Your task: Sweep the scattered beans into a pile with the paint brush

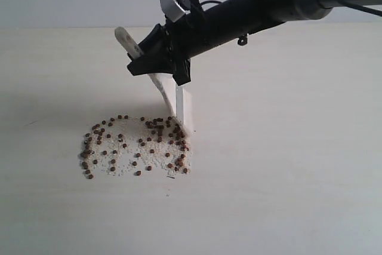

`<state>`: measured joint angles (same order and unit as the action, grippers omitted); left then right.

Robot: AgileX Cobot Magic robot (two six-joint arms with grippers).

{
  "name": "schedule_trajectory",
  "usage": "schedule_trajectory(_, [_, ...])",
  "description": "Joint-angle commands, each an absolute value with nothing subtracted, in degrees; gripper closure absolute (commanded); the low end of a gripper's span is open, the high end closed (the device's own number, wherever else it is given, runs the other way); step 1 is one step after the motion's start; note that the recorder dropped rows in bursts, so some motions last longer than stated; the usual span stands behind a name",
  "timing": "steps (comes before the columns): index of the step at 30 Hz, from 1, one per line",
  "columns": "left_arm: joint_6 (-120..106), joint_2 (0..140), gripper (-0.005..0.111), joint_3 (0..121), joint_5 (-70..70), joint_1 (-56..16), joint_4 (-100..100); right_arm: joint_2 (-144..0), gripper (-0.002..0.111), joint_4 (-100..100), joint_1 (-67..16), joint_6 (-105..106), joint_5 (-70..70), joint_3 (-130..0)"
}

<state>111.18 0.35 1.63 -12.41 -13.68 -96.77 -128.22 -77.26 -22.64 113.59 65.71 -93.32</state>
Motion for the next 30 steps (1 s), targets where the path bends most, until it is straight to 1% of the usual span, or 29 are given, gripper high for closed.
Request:
schedule_trajectory(1, [111.2,0.0,0.107,1.4,-12.3,-13.6,-96.8,-121.9,0.108,-74.4,-22.6,109.6,65.9,-93.7])
schedule_trajectory(6, [111.2,0.0,0.107,1.4,-12.3,-13.6,-96.8,-118.5,0.108,-75.2,-22.6,107.1,66.0,-93.3])
schedule_trajectory(10, [111.2,0.0,0.107,1.4,-12.3,-13.6,-96.8,-118.8,0.108,-84.1,-22.7,110.1,66.2,-90.3])
schedule_trajectory(15, [111.2,0.0,0.107,1.4,-12.3,-13.6,-96.8,-118.8,0.108,-99.3,-23.7,121.2,70.0,-83.9])
schedule_trajectory(20, [111.2,0.0,0.107,1.4,-12.3,-13.6,-96.8,-118.8,0.108,-99.9,-26.8,121.2,70.0,-82.6])
schedule_trajectory(30, [111.2,0.0,0.107,1.4,-12.3,-13.6,-96.8,-118.9,0.108,-99.9,-35.2,121.2,57.4,-83.4])
